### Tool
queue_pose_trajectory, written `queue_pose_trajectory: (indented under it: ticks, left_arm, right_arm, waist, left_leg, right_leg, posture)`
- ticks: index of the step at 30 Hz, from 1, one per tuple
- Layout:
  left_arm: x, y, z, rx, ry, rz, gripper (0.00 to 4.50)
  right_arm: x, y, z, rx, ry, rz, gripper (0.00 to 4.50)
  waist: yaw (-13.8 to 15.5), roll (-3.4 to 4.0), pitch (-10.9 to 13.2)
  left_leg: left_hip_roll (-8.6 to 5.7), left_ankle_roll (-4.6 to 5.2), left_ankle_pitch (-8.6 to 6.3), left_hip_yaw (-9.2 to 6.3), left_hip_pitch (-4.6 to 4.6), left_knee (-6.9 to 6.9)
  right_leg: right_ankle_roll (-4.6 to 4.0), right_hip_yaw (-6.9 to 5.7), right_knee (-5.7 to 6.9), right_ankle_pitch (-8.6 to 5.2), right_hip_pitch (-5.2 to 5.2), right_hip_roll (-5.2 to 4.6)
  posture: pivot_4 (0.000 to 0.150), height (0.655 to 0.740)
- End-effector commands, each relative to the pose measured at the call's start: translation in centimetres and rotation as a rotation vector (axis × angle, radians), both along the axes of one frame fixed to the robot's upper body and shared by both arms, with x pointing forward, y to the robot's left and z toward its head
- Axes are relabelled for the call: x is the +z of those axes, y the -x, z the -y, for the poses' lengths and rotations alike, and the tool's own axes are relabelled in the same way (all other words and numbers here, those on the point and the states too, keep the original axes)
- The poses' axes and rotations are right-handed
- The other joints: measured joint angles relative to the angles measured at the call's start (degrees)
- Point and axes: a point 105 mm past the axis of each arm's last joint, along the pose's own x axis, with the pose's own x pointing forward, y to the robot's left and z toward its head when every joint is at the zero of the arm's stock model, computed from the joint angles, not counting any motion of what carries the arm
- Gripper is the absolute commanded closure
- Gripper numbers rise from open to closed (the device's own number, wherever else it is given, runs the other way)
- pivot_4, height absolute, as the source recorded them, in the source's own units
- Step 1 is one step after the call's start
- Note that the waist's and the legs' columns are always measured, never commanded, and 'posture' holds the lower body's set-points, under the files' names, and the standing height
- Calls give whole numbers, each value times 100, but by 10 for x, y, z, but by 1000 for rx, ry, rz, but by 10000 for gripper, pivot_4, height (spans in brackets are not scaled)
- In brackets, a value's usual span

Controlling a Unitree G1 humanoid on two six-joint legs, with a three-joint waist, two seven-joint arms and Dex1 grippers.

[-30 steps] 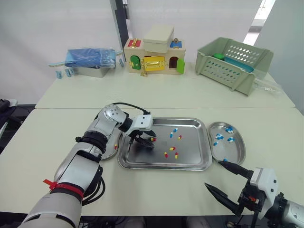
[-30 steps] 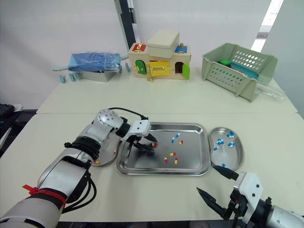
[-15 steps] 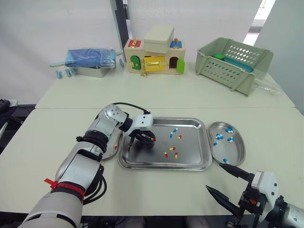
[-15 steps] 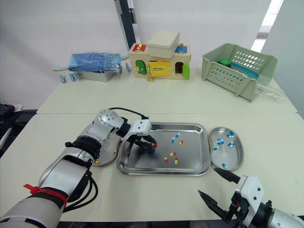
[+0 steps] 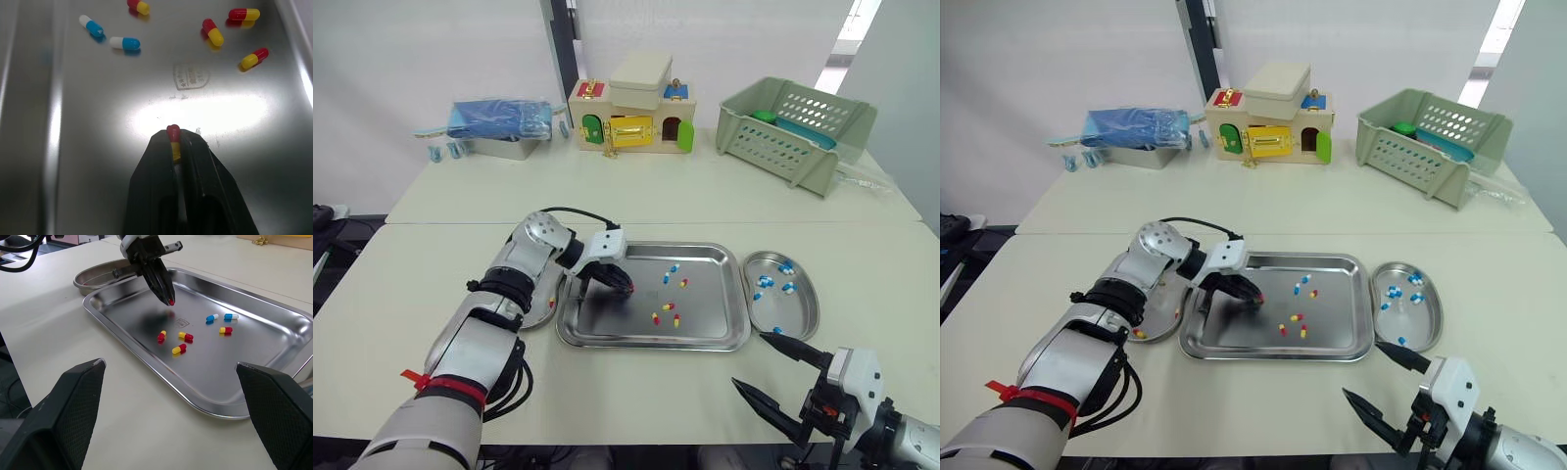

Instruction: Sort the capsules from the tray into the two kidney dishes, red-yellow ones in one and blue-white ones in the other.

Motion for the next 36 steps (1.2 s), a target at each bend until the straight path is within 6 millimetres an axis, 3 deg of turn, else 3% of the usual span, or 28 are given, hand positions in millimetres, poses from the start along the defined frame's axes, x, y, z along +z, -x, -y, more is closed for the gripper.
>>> queue_pose_trajectory:
  ticks: [1, 8, 17, 23, 34, 36]
  left_arm:
    - [33, 0, -12, 66, 76, 49, 44897]
    - [58, 7, -50, 373, 156, 65, 44897]
    - [53, 27, -104, 856, 212, 74, 44897]
    - [51, 39, -119, 995, 225, 70, 44897]
    - [34, 41, -124, 1037, 195, 37, 44897]
    - [34, 41, -122, 1030, 198, 33, 39089]
  right_arm:
    - [5, 5, -3, 39, -11, 23, 0]
    - [-7, 10, 5, 89, 11, -7, 0]
    - [1, -3, 10, 164, 51, 23, 0]
    - [6, -10, 5, 192, 56, 27, 0]
    - [7, -13, 3, 214, 55, 15, 0]
    - [5, -13, 3, 214, 55, 12, 0]
  waist:
    - [-19, 0, 0]
    - [-38, 2, -1]
    - [-17, 2, -2]
    - [48, -4, -5]
    - [47, -5, -6]
    - [47, -5, -6]
  left_leg:
    - [0, 0, 0, 0, 0, -1]
    - [1, -1, 1, -4, 3, 0]
    - [2, -1, 1, -4, 5, 2]
    - [1, -1, 1, -3, 2, 3]
    - [1, -1, 0, -1, 2, 1]
    - [1, -1, 0, -1, 2, 1]
  right_leg:
    - [0, 0, 0, 0, 0, 0]
    - [0, 0, 3, 0, 2, 0]
    - [0, 1, 5, 0, 4, -1]
    - [0, 0, 3, 0, 4, -3]
    - [0, 1, 1, 0, 3, -4]
    - [0, 1, 1, 0, 3, -4]
  posture:
    - [1500, 7400]
    - [1500, 7400]
    - [1500, 7400]
    - [1500, 7400]
    - [1500, 7400]
    - [1500, 7400]
